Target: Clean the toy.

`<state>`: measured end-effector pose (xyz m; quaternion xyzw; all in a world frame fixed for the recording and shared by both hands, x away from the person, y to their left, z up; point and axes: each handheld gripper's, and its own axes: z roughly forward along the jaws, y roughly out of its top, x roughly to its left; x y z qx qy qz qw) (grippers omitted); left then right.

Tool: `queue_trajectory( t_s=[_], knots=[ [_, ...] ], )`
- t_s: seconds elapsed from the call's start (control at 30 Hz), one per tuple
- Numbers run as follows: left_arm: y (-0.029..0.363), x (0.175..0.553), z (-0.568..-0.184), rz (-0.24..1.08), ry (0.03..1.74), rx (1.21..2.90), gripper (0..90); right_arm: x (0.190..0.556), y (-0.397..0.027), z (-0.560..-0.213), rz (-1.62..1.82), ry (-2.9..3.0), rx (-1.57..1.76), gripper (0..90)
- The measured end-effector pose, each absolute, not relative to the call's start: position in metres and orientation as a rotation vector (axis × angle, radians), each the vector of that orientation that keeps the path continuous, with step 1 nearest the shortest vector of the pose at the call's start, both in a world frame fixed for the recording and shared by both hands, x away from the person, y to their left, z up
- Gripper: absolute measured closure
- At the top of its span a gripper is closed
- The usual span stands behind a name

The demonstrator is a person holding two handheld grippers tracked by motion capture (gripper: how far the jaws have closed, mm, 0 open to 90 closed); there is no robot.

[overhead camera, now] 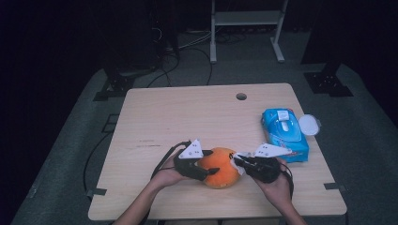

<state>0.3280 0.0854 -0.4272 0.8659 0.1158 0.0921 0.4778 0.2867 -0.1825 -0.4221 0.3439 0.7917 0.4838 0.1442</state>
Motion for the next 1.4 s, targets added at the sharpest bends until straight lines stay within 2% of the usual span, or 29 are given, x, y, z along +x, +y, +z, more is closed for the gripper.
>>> queue_trajectory(
  t_s=[0.17, 0.27, 0.43, 0.57, 0.67, 0.83, 1.13, 1.2, 1.4],
  knots=[
    [0.084, 0.332, -0.431, 0.220, 0.335, 2.086, 37.5, 0.274, -0.167, -0.416, 1.431, 2.332, 0.882, 82.4],
    [0.084, 0.331, -0.430, 0.227, 0.337, 2.092, 35.5, 0.270, -0.154, -0.419, 1.391, 2.360, 0.819, 82.1],
    [0.089, 0.333, -0.427, 0.166, 0.344, 2.082, 32.1, 0.281, -0.166, -0.423, 1.388, 2.337, 0.880, 82.3],
    [0.087, 0.333, -0.429, 0.206, 0.365, 2.074, 34.0, 0.282, -0.171, -0.423, 1.365, 2.310, 0.905, 82.3],
    [0.085, 0.332, -0.429, 0.240, 0.392, 2.070, 34.0, 0.270, -0.161, -0.419, 1.402, 2.341, 0.839, 82.3],
    [0.088, 0.336, -0.430, 0.224, 0.446, 2.053, 32.9, 0.259, -0.144, -0.422, 1.373, 2.402, 0.740, 82.1],
    [0.088, 0.331, -0.427, 0.186, 0.388, 2.050, 29.0, 0.282, -0.169, -0.426, 1.360, 2.323, 0.906, 82.2],
    [0.086, 0.330, -0.428, 0.246, 0.410, 2.059, 32.1, 0.277, -0.168, -0.423, 1.375, 2.338, 0.890, 82.2],
    [0.086, 0.333, -0.428, 0.235, 0.457, 2.049, 32.5, 0.260, -0.149, -0.422, 1.397, 2.423, 0.754, 82.1]
  ],
)
